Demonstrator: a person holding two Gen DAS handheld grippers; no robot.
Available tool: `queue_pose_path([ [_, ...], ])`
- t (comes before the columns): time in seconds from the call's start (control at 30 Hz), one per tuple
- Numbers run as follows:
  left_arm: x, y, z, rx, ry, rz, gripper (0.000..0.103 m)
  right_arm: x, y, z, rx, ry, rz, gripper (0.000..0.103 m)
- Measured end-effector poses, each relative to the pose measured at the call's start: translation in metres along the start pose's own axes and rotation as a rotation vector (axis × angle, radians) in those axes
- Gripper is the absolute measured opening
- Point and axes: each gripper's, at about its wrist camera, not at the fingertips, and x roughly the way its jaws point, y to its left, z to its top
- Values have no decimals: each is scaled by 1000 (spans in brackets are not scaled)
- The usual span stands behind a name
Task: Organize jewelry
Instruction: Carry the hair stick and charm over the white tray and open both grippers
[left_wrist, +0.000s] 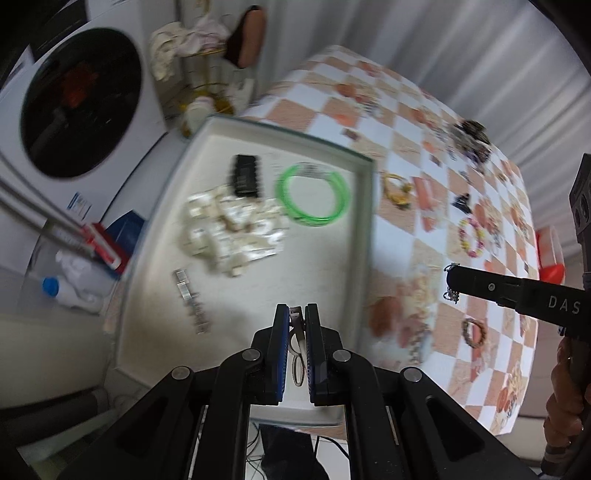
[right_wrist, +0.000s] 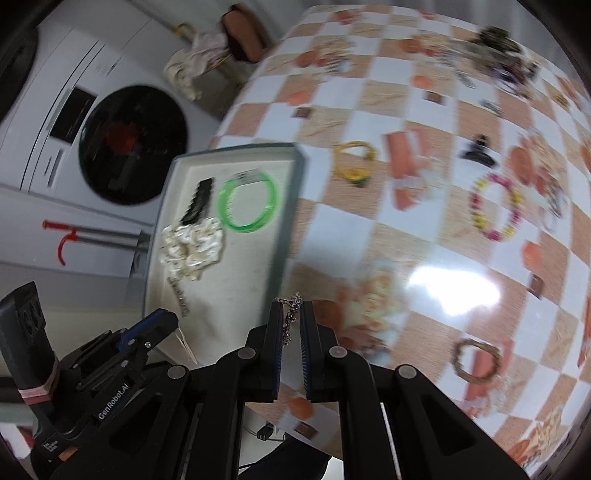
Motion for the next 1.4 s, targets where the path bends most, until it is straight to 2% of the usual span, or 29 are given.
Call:
queue_pose_path([
  [0.27, 7, 51, -12, -91, 9, 64, 13, 40, 56, 8, -99, 66, 31, 10],
  [0.5, 27, 76, -21, -123, 37, 120, 13, 82, 82, 11, -148, 129, 16, 10],
  [0.97, 58, 76, -26, -86, 87, 175, 13, 135, 86, 8, -164, 185, -58, 10],
  [1.2, 62, 69, -25, -55, 102, 209, 13, 140, 87, 6, -170, 185, -58, 10],
  [1.3, 62, 68, -23, -54, 108, 224, 13, 138, 83, 10, -159, 197, -48, 18],
  [1.4, 60, 64, -22, -57, 107, 241, 13, 127, 75, 14, -140, 183, -33, 39],
])
